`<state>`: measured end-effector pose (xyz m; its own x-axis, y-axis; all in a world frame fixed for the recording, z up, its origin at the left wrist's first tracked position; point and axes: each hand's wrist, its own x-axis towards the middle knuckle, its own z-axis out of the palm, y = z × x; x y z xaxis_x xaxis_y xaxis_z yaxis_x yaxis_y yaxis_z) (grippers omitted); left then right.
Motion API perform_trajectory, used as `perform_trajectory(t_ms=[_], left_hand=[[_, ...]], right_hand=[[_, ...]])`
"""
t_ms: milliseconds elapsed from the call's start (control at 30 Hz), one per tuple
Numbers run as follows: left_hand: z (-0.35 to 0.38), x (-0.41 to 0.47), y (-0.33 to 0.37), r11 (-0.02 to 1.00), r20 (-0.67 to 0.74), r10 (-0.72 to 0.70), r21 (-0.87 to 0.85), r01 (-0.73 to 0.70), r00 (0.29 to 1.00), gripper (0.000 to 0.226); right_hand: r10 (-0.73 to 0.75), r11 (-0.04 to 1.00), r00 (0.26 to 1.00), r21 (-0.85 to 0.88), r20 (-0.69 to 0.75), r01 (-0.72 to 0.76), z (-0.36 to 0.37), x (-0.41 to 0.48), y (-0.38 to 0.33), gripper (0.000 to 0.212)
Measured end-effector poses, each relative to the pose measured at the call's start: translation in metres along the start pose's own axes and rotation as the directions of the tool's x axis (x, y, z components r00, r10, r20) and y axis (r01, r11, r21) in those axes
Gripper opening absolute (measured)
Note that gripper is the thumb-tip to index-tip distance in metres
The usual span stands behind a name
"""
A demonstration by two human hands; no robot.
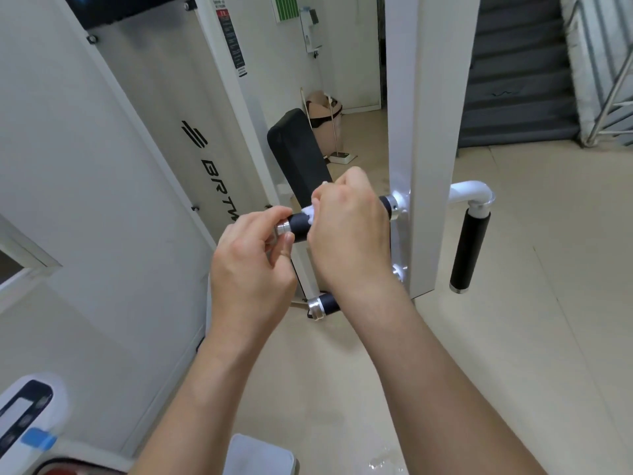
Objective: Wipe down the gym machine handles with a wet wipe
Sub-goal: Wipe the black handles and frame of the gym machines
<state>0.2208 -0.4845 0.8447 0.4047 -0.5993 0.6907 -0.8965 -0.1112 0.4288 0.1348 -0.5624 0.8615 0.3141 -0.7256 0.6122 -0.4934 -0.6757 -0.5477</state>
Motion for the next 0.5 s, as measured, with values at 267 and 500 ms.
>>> perform_trajectory(t_ms=[267, 500], left_hand=[[-0.003, -0.004, 0.002, 0.995, -0.001, -0.011, 0.102, 0.011, 1.0, 0.028], [-0.01, 0.005, 0.004, 0.983, 0.091, 0.016, 0.183, -0.033, 0.996, 0.025]], right_hand=[[-0.08, 0.995, 0.991, 0.057, -0.104, 0.086, -0.002, -0.035, 0.01, 0.035], [-0.068, 0.997, 0.991, 0.011, -0.113, 0.07, -0.008, -0.025, 0.026, 0.013]])
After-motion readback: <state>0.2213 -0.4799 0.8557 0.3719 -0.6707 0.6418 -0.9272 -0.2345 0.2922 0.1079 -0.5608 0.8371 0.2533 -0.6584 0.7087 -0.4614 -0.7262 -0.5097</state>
